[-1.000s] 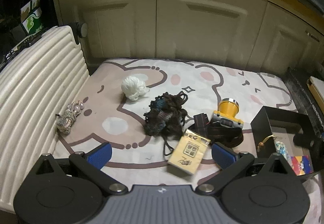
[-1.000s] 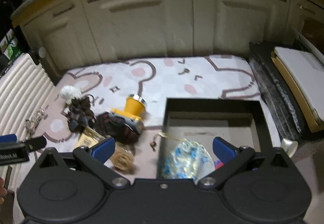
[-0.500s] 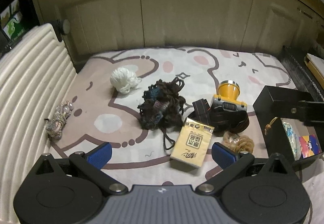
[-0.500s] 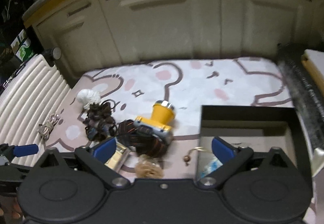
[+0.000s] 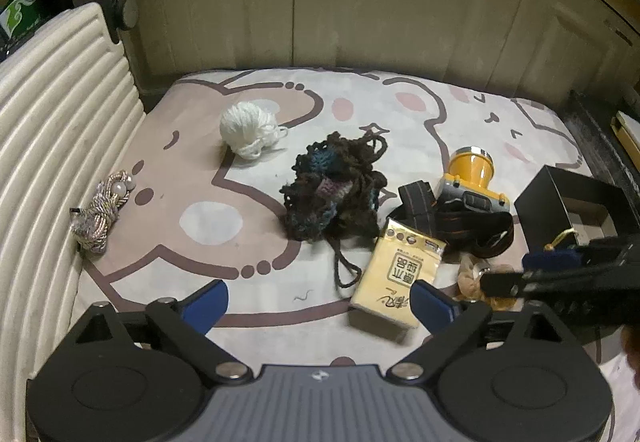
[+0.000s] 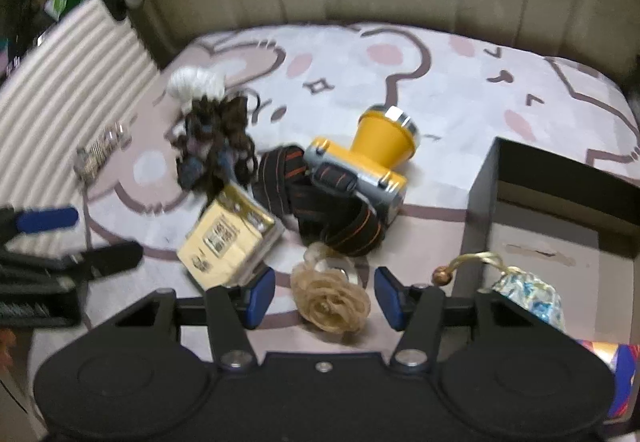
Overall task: Organize objects
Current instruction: 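Move the right tool to the fabric flower while the left tool approaches the tissue pack, then grasp the fabric flower with the right tool while the left tool grasps the tissue pack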
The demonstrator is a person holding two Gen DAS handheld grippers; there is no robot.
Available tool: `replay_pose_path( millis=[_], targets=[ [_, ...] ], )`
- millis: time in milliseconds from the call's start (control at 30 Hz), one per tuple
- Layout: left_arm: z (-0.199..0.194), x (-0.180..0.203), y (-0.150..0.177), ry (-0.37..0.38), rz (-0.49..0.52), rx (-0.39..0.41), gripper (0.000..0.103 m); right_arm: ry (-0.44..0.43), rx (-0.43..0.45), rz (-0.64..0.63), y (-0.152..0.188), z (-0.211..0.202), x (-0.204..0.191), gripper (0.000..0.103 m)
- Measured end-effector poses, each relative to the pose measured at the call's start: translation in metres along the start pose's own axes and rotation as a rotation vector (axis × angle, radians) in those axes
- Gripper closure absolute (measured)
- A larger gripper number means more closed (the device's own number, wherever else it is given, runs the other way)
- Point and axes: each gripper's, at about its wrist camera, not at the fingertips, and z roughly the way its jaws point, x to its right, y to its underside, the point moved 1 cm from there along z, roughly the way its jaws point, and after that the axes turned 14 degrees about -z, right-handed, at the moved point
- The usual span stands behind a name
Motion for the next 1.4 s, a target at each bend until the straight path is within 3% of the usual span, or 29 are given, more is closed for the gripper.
replay_pose_path(
  millis=[167, 300, 367, 533, 667, 900, 1100, 1167, 1400],
  targets=[
    [0.002, -0.004, -0.003, 0.047, -0.035, -0.006, 0.011, 0.011, -0.061, -0.088, 0.002, 0.018, -0.012, 0.049],
    [0.005, 0.000, -0.003, 0.070, -0.024, -0.012, 0.011, 0.033, -0.103, -0.154, 0.005, 0.024, -0.020, 0.075],
    [0.007, 0.004, -0.003, 0.086, -0.006, -0.015, 0.011, 0.020, -0.106, -0.154, 0.006, 0.021, -0.018, 0.081],
    [0.019, 0.016, 0.001, 0.126, 0.029, -0.028, 0.011, -0.025, -0.088, -0.112, 0.010, 0.007, -0.008, 0.084],
    [0.032, 0.032, 0.005, 0.128, 0.095, -0.077, 0.019, -0.065, -0.051, -0.075, 0.013, -0.007, 0.001, 0.084],
    [0.056, 0.056, 0.012, 0.090, 0.157, -0.099, 0.022, -0.088, -0.039, -0.054, 0.019, -0.019, 0.008, 0.084],
    [0.072, 0.062, 0.012, 0.040, 0.145, -0.121, 0.032, -0.097, -0.036, -0.049, 0.023, -0.021, 0.014, 0.084],
    [0.075, 0.062, 0.013, 0.041, 0.147, -0.143, 0.043, -0.099, -0.036, -0.045, 0.023, -0.021, 0.016, 0.084],
    [0.063, 0.062, 0.009, 0.022, 0.164, -0.129, 0.049, -0.096, 0.000, -0.034, 0.020, -0.032, 0.018, 0.084]
  ],
)
